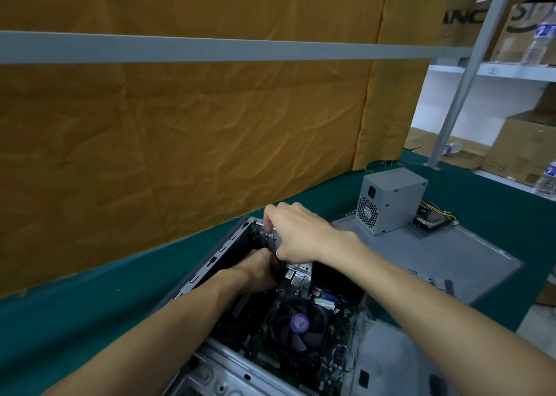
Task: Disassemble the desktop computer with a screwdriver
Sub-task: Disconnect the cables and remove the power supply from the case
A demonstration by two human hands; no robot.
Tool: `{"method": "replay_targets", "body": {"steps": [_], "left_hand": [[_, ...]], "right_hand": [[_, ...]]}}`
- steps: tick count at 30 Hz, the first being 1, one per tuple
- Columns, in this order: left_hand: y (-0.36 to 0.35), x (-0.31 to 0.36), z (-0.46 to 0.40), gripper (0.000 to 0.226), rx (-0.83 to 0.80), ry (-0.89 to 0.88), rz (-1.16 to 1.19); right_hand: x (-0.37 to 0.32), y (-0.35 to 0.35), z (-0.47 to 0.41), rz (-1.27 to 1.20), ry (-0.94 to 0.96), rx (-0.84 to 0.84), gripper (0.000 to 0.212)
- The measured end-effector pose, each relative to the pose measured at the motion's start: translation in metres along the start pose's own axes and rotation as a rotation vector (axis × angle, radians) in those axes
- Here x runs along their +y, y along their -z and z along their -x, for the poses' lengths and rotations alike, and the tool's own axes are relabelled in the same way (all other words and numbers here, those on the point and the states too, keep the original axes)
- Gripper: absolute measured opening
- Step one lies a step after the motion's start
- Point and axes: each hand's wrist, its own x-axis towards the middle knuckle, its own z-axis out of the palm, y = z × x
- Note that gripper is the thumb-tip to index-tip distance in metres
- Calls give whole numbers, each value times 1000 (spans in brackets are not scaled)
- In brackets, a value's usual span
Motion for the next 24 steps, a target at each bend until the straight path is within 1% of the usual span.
{"method": "replay_targets", "body": {"steps": [1, 2, 3, 4, 5, 6, 8, 9, 11, 13, 15, 17, 18, 19, 21, 23, 24], "left_hand": [[0, -1, 0, 21, 0, -9, 6], [-1, -3, -1, 23, -1, -29, 7], [-1, -4, -1, 24, -3, -54, 12], [-2, -5, -2, 26, -2, -73, 23], [-3, -6, -2, 26, 7, -81, 40], [-4, -7, -3, 24, 24, -82, 62], [-6, -7, -3, 20, 71, -81, 96], [-7, -6, -3, 21, 88, -84, 107], [-6, -4, -3, 30, 84, -123, 94], [-4, -2, -3, 38, 82, -163, 70], [-5, -1, -3, 36, 85, -134, 58], [-5, -2, -4, 35, 80, -83, 35], [-6, -3, -4, 35, 74, -73, 30], [-6, -3, -3, 35, 63, -61, 23], [-6, -5, -4, 32, 46, -35, 10], [-6, -5, -4, 29, 40, -20, 9], [-6, -4, -4, 26, 41, -23, 7]], "right_hand": [[2, 3, 1, -70, 11, -63, 37], [2, 3, 2, -70, -3, -94, 41], [1, 2, 3, 11, -30, -89, 49], [1, -2, 4, 178, -53, -39, 59], [0, -7, 4, 332, -55, 30, 64], [-1, -12, 4, 386, -37, 98, 60], [-1, -17, 6, 278, -8, 154, 48], [-1, -16, 7, 198, -7, 155, 49], [-3, -12, 9, 119, -1, 178, 54], [-8, -8, 9, 148, -20, 245, 54], [-10, -4, 9, 206, -30, 288, 47], [-9, 2, 10, 137, -11, 236, 28], [-8, 6, 11, 75, -7, 166, 16], [-7, 9, 12, 39, -5, 94, 16], [-9, 11, 13, 102, 6, -14, 28], [-10, 5, 12, 240, -15, -5, 32], [-10, 2, 11, 294, -17, 32, 34]]}}
